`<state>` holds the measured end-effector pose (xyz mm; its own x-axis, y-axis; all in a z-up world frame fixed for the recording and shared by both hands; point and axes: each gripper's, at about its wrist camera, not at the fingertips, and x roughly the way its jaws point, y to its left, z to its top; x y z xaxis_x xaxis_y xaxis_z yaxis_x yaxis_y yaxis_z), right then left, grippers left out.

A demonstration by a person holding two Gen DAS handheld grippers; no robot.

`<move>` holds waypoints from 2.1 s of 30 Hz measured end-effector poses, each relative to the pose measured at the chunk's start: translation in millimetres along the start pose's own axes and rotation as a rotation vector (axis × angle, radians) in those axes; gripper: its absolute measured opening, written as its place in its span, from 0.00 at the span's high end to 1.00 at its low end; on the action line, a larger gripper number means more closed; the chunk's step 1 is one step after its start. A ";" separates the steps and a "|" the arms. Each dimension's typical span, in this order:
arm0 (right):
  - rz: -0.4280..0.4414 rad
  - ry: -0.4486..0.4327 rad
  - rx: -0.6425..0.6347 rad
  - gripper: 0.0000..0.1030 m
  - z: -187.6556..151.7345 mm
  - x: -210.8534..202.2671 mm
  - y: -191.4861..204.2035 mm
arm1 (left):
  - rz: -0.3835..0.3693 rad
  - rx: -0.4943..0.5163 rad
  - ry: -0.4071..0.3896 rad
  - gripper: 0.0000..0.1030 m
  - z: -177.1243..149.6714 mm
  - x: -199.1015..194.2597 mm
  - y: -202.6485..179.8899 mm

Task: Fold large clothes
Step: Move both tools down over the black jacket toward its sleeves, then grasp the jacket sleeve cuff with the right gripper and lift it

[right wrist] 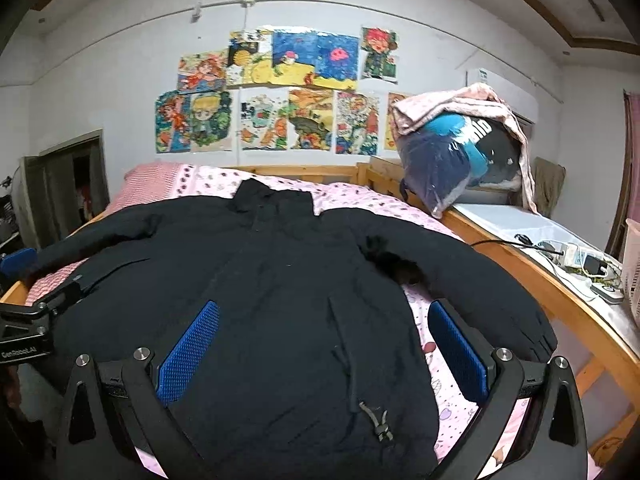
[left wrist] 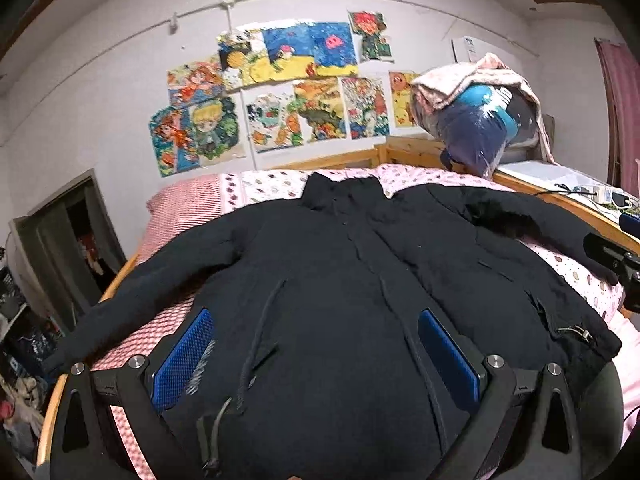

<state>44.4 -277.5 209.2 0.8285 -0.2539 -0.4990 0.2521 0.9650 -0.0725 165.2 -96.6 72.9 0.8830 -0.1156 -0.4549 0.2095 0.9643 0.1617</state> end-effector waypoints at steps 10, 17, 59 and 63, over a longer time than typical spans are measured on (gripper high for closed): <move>-0.034 -0.035 0.153 0.01 -10.4 47.7 -69.9 | -0.066 0.059 0.089 0.00 23.5 74.9 -38.6; -0.124 0.014 0.286 0.01 -35.3 80.5 -135.4 | -0.293 0.031 0.229 0.00 40.1 135.9 -67.3; -0.284 -0.201 0.943 0.92 -89.7 215.4 -272.7 | -0.434 -0.141 0.494 0.00 109.4 369.0 -199.3; -0.264 -0.309 0.735 0.92 -33.6 183.6 -258.4 | -0.422 -0.170 0.473 0.00 119.5 354.9 -162.1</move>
<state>114.7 -571.3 107.3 0.7690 -0.5757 -0.2778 0.6301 0.6097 0.4808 494.7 -322.4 -10.1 0.4515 -0.4126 -0.7912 0.3942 0.8877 -0.2380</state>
